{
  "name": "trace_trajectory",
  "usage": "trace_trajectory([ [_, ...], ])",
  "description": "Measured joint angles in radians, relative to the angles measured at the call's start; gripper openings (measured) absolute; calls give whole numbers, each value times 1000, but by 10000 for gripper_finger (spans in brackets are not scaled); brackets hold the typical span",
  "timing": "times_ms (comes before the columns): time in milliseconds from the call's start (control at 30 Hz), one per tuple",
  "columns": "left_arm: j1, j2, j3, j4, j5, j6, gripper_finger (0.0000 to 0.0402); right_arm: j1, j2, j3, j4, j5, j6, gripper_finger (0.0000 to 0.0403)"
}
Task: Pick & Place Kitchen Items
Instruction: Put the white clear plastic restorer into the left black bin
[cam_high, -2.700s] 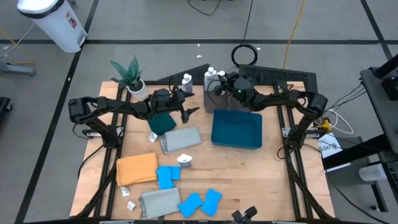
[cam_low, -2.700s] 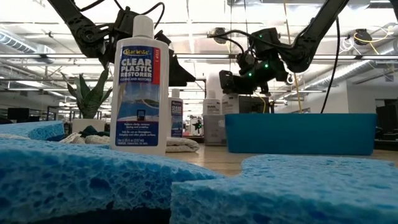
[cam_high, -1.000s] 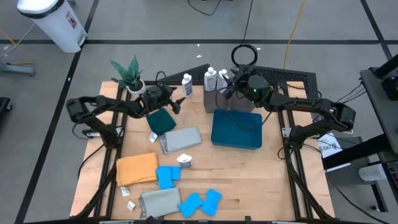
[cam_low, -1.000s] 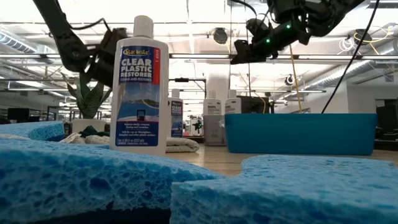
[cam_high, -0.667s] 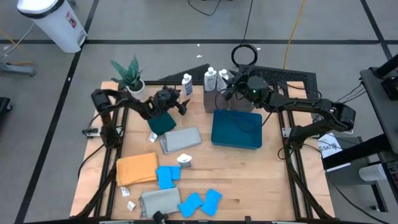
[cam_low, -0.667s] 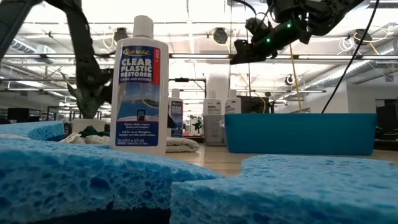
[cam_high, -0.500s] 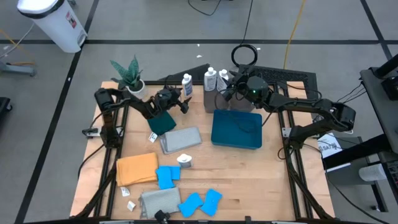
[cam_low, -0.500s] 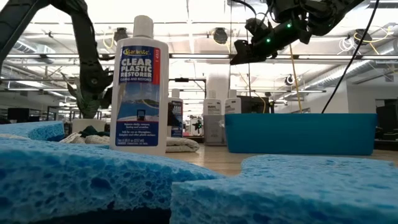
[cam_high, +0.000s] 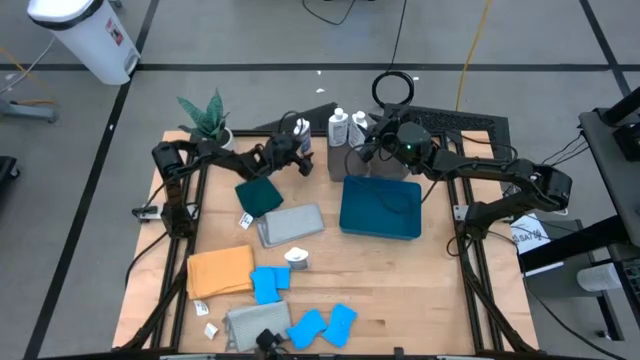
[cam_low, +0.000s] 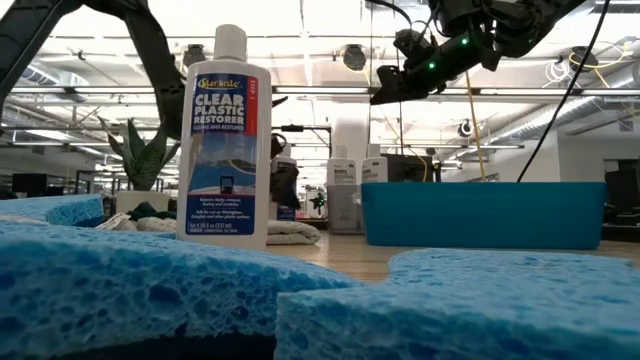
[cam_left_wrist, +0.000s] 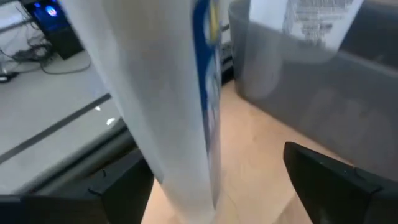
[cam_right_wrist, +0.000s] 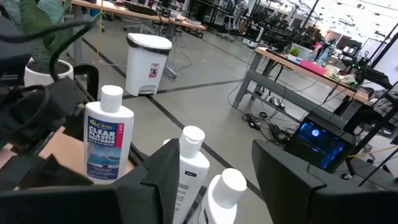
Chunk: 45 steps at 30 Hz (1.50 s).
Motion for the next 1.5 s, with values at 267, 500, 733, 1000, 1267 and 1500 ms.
trace_trajectory([
  [267, 5, 0, 21, 2, -13, 26, 239, 0, 0, 0, -3, 0, -22, 171],
  [500, 6, 0, 21, 2, -12, 10, 141, 0, 0, 0, -7, 0, -23, 169],
  [733, 6, -71, 19, -103, -13, 26, 110, 0, 0, 0, -7, 2, -46, 167],
  [1000, 2, -346, 20, -404, -12, 105, 118, 10, 0, 0, -20, 3, -72, 172],
  [1267, 34, -612, -116, -383, 234, 158, 114, 13, -33, 0, -129, 6, -60, 167],
  [1500, 35, -753, -296, -340, 282, 149, 116, 13, -91, 0, -246, 6, -14, 166],
])
